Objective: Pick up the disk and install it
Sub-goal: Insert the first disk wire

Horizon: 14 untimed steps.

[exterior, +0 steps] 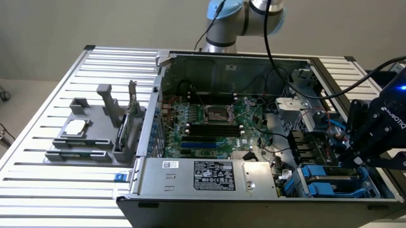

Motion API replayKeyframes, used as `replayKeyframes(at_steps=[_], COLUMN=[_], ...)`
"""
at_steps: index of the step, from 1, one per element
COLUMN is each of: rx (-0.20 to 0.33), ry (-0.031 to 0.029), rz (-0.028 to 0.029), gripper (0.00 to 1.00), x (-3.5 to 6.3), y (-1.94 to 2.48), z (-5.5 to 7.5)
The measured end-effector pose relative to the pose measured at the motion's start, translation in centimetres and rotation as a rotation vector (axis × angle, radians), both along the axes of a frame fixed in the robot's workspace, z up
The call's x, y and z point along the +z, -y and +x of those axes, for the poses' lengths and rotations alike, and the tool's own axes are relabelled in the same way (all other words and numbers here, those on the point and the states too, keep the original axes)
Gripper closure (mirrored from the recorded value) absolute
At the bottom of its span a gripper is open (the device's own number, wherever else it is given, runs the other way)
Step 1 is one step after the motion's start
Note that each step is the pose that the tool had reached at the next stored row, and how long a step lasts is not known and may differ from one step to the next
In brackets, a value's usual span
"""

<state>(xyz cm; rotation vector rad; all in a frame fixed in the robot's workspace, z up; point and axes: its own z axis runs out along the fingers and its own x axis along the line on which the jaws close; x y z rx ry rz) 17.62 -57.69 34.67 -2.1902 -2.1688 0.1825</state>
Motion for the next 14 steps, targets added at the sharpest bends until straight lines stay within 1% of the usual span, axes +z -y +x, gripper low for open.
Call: replayKeyframes(at_steps=[3,4,8,9,10,12,14], rx=[0.000,0.000,-0.002,-0.003,-0.004,-0.005,-0.007], ry=[-0.0002,-0.0009,-0.0035,-0.0054,-0.0080,-0.0129,-0.0145], rz=[-0.0010,-0.0026,-0.0227,-0.0285,-0.0321,-0.0352,-0.0360], gripper=[0.84,0.84,0.84,0.84,0.84,0.84,0.84], x=[-0.01,-0.01,-0.11,-0.13,-0.14,-0.16,-0.17], y=[-0.02,-0.03,-0.19,-0.25,-0.34,-0.56,-0.77], z=[0.01,0.00,-0.03,-0.03,-0.03,-0.03,-0.04])
